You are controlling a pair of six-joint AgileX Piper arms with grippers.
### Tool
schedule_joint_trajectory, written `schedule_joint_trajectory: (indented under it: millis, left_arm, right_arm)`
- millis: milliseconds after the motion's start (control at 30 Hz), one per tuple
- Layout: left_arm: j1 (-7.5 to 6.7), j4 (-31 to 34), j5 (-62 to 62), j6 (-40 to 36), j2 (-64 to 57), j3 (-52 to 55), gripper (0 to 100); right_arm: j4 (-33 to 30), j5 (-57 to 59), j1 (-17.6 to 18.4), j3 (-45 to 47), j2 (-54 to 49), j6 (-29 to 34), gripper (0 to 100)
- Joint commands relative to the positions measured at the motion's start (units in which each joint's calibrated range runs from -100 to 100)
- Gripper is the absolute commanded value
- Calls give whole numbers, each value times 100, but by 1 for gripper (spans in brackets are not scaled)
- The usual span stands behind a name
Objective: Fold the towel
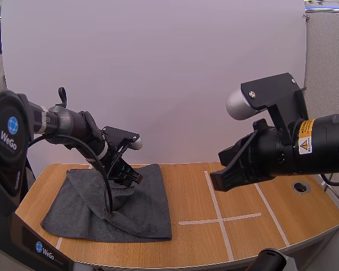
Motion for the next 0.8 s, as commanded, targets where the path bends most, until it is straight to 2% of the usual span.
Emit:
schedule_joint_trajectory:
  millis: [0, 100, 167, 267, 633, 767]
  left_arm:
    - [-27, -110, -82, -23, 223, -250, 64]
    - [-131, -71, 99, -23, 436, -421, 92]
    - [-200, -59, 139, -23, 499, -454, 100]
    - [-276, 111, 65, -38, 577, -465, 100]
    - [-293, 287, -485, -89, 1120, -562, 100]
    - [-411, 686, -465, -423, 1239, -664, 100]
  right_arm:
    - [61, 28, -26, 4, -57, -114, 0]
    - [61, 28, -26, 4, -57, -140, 0]
    - [61, 28, -26, 4, -57, -140, 0]
    - [61, 28, -26, 4, -57, -140, 0]
    - [61, 28, -26, 4, -57, -140, 0]
    - [61, 28, -50, 4, -57, -140, 0]
